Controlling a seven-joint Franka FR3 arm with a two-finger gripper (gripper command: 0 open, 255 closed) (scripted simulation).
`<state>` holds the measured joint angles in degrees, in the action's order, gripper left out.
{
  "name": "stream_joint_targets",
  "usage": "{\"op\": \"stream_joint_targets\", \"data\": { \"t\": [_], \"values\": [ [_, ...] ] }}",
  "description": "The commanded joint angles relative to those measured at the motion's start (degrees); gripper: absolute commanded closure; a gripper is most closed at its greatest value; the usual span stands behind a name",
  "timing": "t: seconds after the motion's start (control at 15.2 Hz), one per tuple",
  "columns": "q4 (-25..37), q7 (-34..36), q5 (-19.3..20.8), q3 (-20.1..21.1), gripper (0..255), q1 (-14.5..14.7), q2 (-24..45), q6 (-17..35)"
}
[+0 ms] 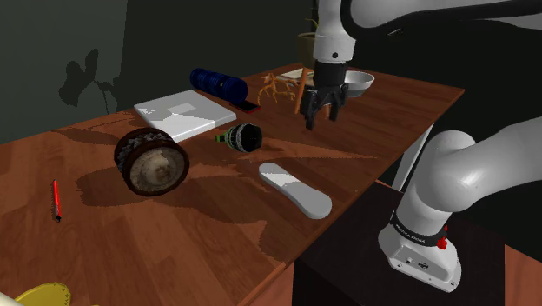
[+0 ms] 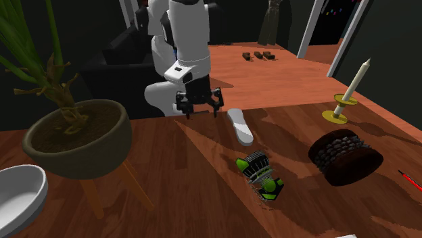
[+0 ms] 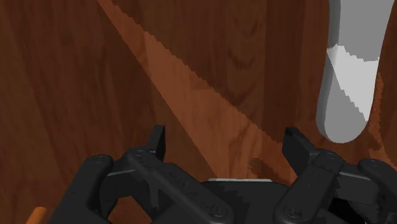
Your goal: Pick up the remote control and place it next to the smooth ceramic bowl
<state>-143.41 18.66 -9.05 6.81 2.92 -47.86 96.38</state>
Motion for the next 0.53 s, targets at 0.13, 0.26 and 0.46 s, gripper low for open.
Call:
{"op": "stream_joint_targets", "data": {
  "t": [0.13, 0.26, 0.46],
  "values": [
    [-0.83, 5.21, -2.95, 6.18, 0, 2.41, 1.24, 2.29],
    [-0.59, 7.81, -4.30, 9.33, 0, 3.46, 2.53, 3.44],
    [0.27, 11.74, -6.05, 14.08, 0, 4.80, 5.08, 5.30]
  ]
}}
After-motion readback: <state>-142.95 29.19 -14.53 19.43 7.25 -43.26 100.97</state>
